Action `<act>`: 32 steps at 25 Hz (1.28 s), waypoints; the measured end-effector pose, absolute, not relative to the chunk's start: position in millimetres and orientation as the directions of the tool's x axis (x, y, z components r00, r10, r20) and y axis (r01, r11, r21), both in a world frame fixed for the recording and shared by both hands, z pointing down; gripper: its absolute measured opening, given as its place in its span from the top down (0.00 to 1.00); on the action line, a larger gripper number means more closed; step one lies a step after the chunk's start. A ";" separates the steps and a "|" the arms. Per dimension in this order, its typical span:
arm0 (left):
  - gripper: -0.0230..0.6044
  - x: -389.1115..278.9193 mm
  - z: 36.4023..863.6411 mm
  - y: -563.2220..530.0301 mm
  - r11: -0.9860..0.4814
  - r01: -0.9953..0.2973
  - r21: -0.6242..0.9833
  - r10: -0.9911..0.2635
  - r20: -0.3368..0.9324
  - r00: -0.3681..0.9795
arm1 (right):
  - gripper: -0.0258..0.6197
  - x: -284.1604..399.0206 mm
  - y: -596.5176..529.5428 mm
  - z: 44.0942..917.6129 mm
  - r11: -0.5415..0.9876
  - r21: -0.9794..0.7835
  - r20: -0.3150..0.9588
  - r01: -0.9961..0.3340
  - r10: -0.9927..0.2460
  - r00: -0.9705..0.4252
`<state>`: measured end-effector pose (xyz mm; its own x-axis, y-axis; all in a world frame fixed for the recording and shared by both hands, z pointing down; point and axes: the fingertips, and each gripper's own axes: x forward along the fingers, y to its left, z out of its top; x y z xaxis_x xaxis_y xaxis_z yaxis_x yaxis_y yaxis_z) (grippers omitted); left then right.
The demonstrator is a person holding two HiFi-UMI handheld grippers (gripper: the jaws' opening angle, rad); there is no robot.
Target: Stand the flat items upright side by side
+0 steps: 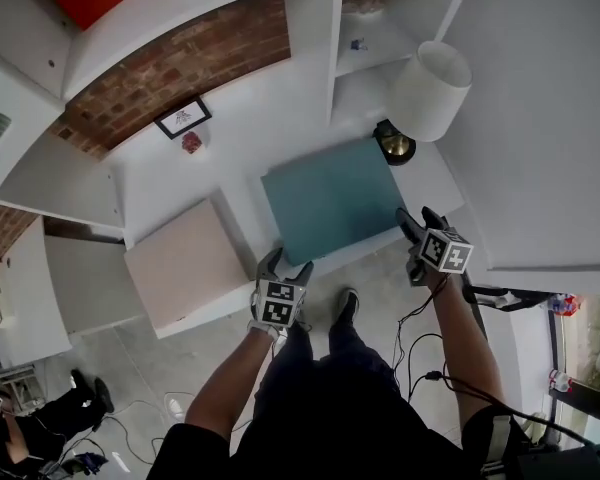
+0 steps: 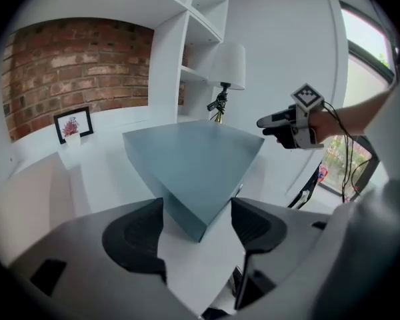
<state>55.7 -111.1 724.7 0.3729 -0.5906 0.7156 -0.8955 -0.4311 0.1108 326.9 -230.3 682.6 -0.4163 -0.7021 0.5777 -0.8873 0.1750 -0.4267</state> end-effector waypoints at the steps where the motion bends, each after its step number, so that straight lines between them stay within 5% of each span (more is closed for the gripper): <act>1: 0.49 57.5 725.7 -112.7 -0.442 -0.892 0.094 -0.589 0.719 0.368 | 0.40 325.9 -234.1 687.9 0.190 -0.433 0.579 -0.881 -0.690 -0.434; 7: 0.49 60.1 732.4 -116.5 -0.423 -0.902 0.090 -0.588 0.730 0.349 | 0.51 303.7 -237.0 714.2 0.241 -0.496 0.603 -0.834 -0.595 -0.531; 14: 0.49 46.9 707.7 -124.4 -0.387 -0.914 0.120 -0.604 0.717 0.349 | 0.51 293.7 -229.6 711.8 0.194 -0.538 0.603 -0.820 -0.592 -0.536; 32: 0.49 7.9 549.8 -119.1 -0.525 -0.795 -0.305 -0.758 0.593 0.273 | 0.52 216.5 -161.4 707.2 -0.031 -0.883 0.359 -0.468 -0.688 -0.631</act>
